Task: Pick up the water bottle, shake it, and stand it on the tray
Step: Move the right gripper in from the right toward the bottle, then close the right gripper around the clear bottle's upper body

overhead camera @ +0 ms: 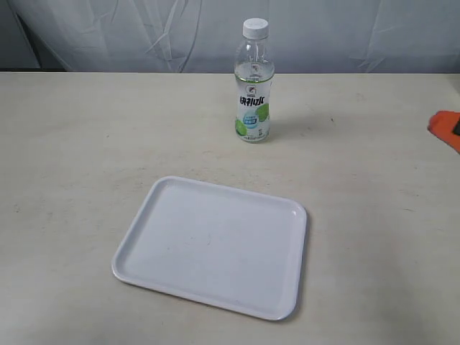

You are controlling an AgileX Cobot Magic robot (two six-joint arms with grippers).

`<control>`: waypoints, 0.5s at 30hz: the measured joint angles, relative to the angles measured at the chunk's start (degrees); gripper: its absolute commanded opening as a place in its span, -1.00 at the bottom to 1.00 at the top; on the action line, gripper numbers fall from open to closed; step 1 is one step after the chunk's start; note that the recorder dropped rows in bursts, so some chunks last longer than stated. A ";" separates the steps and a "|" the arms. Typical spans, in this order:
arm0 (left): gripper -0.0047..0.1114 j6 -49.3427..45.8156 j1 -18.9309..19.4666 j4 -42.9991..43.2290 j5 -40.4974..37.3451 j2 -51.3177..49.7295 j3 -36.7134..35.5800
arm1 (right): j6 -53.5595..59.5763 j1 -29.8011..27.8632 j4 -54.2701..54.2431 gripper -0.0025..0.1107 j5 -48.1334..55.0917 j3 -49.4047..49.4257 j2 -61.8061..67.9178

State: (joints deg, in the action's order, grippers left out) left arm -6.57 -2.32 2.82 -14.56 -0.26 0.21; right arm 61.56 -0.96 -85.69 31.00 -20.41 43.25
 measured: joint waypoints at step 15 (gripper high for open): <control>-0.91 0.00 0.00 0.00 0.00 0.00 0.00 | 26.39 21.33 0.12 -0.97 -13.59 -24.45 44.82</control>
State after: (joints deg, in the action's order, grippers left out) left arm -6.57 -2.32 2.82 -14.56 -0.26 0.21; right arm 87.95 20.37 -85.57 17.41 -44.86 88.08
